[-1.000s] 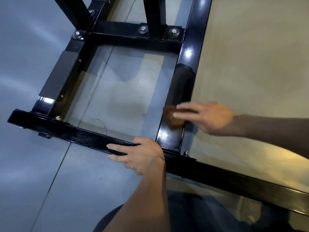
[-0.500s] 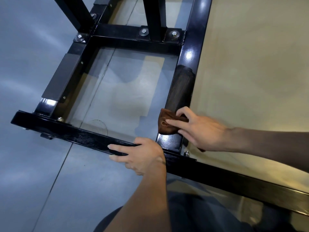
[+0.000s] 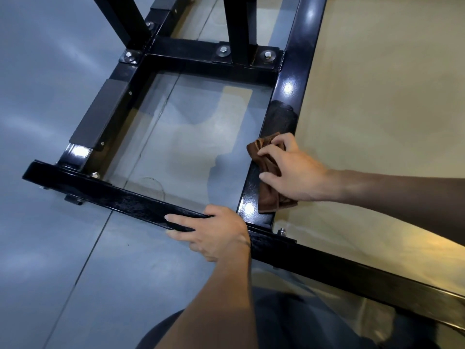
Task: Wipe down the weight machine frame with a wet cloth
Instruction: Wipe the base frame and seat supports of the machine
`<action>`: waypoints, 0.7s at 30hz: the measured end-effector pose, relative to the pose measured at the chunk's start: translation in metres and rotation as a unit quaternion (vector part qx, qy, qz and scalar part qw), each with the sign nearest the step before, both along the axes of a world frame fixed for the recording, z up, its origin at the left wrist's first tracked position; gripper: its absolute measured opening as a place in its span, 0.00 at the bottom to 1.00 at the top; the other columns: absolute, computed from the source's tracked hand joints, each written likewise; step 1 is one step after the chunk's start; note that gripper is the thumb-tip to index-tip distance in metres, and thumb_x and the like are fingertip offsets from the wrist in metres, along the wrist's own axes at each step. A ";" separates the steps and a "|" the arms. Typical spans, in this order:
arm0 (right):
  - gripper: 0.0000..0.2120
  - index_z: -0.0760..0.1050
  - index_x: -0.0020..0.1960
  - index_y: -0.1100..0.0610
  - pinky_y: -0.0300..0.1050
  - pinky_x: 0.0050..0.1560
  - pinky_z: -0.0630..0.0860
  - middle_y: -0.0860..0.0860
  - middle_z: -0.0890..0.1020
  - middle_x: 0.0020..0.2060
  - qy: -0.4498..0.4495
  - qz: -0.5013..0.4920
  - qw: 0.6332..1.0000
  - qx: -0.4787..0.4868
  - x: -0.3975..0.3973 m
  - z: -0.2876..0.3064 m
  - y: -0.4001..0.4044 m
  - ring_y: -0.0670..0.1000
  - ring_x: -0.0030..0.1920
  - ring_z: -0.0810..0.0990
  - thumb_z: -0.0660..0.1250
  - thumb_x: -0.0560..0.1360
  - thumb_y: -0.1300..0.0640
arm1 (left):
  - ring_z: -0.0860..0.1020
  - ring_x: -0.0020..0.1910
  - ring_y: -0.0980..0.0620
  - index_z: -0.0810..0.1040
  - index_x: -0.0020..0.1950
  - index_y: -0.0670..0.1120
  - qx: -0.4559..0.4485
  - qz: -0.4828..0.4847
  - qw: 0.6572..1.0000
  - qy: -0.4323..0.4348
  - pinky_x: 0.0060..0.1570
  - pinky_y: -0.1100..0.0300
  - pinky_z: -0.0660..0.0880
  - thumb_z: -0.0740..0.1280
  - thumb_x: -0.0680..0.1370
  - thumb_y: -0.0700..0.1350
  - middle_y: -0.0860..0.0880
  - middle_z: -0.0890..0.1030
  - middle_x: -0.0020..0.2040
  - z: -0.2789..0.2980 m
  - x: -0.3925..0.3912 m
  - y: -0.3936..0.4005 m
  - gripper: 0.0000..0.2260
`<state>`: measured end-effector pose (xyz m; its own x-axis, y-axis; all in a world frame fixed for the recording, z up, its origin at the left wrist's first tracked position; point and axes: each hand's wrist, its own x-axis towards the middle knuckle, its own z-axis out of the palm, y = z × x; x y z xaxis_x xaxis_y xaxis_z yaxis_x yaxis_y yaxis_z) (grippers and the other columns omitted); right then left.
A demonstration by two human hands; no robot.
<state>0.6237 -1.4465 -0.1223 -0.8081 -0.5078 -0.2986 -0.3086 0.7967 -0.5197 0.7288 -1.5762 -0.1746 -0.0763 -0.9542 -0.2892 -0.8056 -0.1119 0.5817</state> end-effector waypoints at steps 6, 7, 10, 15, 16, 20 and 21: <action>0.41 0.51 0.82 0.35 0.48 0.57 0.77 0.37 0.37 0.80 -0.008 0.249 0.964 0.095 -0.023 0.015 0.030 0.50 0.57 0.77 0.57 0.77 0.65 | 0.73 0.57 0.35 0.44 0.84 0.50 0.004 -0.001 1.000 -0.006 0.52 0.41 0.71 0.56 0.80 0.49 0.44 0.49 0.83 0.000 0.000 0.000 0.35; 0.46 0.47 0.82 0.34 0.49 0.53 0.78 0.36 0.33 0.80 0.009 0.309 0.940 0.143 -0.024 0.020 0.032 0.49 0.53 0.77 0.57 0.75 0.69 | 0.73 0.57 0.35 0.44 0.84 0.50 0.004 -0.002 1.000 -0.006 0.52 0.41 0.71 0.56 0.80 0.49 0.44 0.48 0.83 0.000 0.001 0.000 0.35; 0.47 0.43 0.83 0.38 0.47 0.53 0.76 0.42 0.34 0.82 0.123 0.435 0.856 0.251 -0.021 0.021 0.024 0.52 0.56 0.73 0.54 0.75 0.72 | 0.73 0.57 0.35 0.45 0.84 0.50 -0.002 0.006 1.000 -0.009 0.52 0.41 0.71 0.56 0.79 0.49 0.44 0.50 0.83 0.001 -0.001 0.000 0.35; 0.23 0.69 0.76 0.45 0.52 0.56 0.71 0.43 0.77 0.65 0.267 0.403 0.869 0.105 -0.030 0.015 0.021 0.54 0.54 0.66 0.61 0.81 0.54 | 0.73 0.57 0.34 0.45 0.84 0.50 0.003 0.003 1.000 -0.005 0.53 0.40 0.71 0.57 0.80 0.48 0.44 0.50 0.83 0.002 -0.001 0.001 0.35; 0.23 0.71 0.74 0.48 0.55 0.57 0.71 0.45 0.79 0.60 0.259 0.361 0.894 0.062 -0.033 0.015 0.021 0.55 0.55 0.67 0.66 0.79 0.53 | 0.73 0.58 0.34 0.45 0.84 0.50 0.006 0.005 1.000 -0.004 0.53 0.39 0.71 0.57 0.80 0.48 0.44 0.50 0.83 0.003 -0.001 0.000 0.35; 0.19 0.69 0.70 0.53 0.53 0.56 0.72 0.56 0.77 0.58 0.182 0.112 0.971 -0.110 -0.045 0.022 0.013 0.59 0.56 0.75 0.67 0.81 0.51 | 0.72 0.59 0.35 0.44 0.84 0.50 0.014 0.004 1.000 -0.009 0.55 0.39 0.71 0.57 0.80 0.49 0.44 0.49 0.83 0.004 0.000 0.001 0.35; 0.19 0.68 0.70 0.51 0.53 0.54 0.73 0.55 0.77 0.58 0.189 0.070 0.972 -0.118 -0.048 0.023 0.012 0.59 0.54 0.77 0.66 0.81 0.48 | 0.72 0.59 0.35 0.44 0.84 0.50 0.014 0.003 1.000 -0.010 0.55 0.39 0.71 0.56 0.80 0.48 0.44 0.49 0.83 0.005 0.000 0.001 0.35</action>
<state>0.5753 -1.4349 -0.0993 -0.7554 -0.6390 0.1452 -0.6103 0.6052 -0.5112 0.7291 -1.5755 -0.1700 -0.0656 -0.9462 -0.3167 -0.8160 -0.1318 0.5628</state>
